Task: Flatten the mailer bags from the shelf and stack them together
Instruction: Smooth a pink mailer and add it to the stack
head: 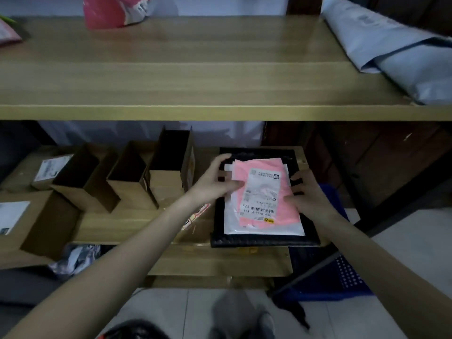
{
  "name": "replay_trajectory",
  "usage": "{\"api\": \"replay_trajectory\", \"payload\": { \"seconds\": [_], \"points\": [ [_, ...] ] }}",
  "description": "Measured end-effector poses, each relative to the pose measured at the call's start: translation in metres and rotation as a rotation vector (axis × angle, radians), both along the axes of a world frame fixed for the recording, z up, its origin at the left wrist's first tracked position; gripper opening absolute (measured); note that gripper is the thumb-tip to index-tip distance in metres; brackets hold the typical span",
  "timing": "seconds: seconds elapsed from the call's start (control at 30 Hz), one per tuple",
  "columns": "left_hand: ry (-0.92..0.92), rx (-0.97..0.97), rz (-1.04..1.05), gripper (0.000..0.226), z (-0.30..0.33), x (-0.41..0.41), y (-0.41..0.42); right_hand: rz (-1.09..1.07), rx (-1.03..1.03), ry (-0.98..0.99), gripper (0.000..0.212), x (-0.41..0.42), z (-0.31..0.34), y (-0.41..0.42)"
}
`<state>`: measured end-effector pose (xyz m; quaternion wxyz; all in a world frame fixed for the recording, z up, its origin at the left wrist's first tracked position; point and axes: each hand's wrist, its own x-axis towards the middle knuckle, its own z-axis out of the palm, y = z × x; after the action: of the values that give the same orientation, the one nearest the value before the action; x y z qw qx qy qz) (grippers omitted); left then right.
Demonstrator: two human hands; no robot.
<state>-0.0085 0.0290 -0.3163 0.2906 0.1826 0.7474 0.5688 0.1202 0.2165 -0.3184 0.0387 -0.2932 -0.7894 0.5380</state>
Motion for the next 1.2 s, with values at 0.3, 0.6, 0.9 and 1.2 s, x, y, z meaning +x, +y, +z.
{"api": "replay_trajectory", "payload": {
  "seconds": [0.3,0.6,0.9,1.2],
  "points": [
    [0.513,-0.522,-0.320,0.072,-0.073,-0.001,0.043,0.244,0.368,-0.276,0.061,-0.023,-0.053,0.012],
    [0.657,-0.918,-0.624,0.079,-0.093,-0.003,0.034,0.644,0.698,-0.465,0.079,-0.025,-0.066,0.020],
    [0.786,-0.834,-0.610,0.082,-0.059,0.000,0.030,0.673,0.753,-0.413,0.081,-0.030,-0.052,0.023],
    [1.021,-0.698,-0.592,0.080,0.030,-0.003,-0.015,0.672,0.859,-0.146,0.065,-0.023,0.045,0.003]
  ]
}}
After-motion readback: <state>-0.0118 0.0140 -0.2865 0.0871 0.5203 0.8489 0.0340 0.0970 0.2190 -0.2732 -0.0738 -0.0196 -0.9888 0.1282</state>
